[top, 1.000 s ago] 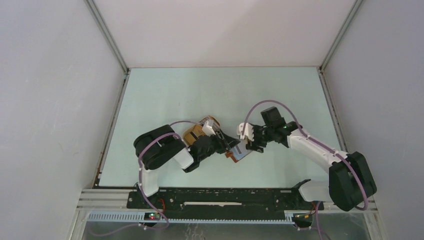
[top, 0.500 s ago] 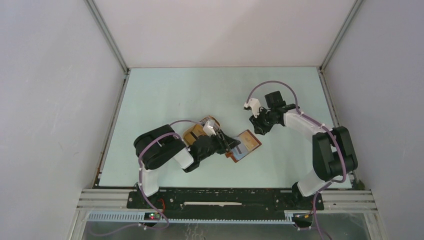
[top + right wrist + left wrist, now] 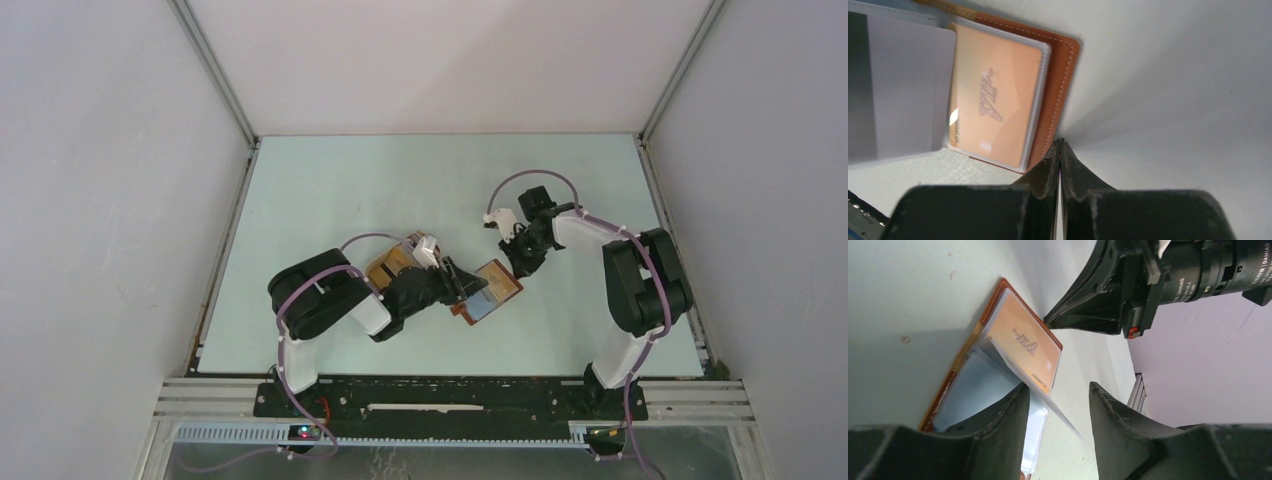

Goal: Put the credit cards into the card holder
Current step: Turn over the card slot in the card holder.

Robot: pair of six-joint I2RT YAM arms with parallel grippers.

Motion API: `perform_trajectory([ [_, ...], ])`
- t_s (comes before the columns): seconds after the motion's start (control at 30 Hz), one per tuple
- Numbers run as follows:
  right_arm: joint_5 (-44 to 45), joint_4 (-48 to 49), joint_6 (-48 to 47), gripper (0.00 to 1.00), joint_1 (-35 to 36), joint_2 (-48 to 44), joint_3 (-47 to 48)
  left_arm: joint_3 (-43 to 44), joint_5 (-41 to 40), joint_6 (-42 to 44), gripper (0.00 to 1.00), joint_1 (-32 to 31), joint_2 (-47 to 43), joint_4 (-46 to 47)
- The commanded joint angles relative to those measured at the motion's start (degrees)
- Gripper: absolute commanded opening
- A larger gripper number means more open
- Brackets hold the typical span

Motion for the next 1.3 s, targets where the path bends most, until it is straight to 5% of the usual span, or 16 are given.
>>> perform_trajectory([
  [0.0, -3.02, -3.63, -0.09, 0.08, 2.32, 1.54, 2.72, 2.83, 1.78, 3.1, 0.53, -0.42, -1.37, 0.13],
  [0.27, -12.34, -8.47, 0.69, 0.08, 4.63, 2.11, 5.21, 4.96, 3.39, 3.86, 0.53, -0.51, -0.35, -2.19],
  [0.53, -8.65, -7.04, 1.6, 0.1, 1.88, -2.6, 4.91, 4.68, 3.7, 5.76, 0.53, -0.53, -2.1, -3.91],
  [1.0, -14.43, -3.84, -3.63, 0.21, 0.91, -28.33, 2.17, 1.74, -9.91, 33.55, 0.56, -1.4, -37.5, -37.99],
  [1.1, -17.59, -2.45, -3.0, 0.39, 0.94, -34.61, 2.18, 1.47, -15.32, 38.56, 0.59, -1.34, -43.43, -43.32],
  [1.27, -28.07, -0.58, 1.18, 0.97, 0.9, -36.27, 3.77, 0.67, -22.47, 41.09, 0.79, -0.06, -48.19, -45.8],
])
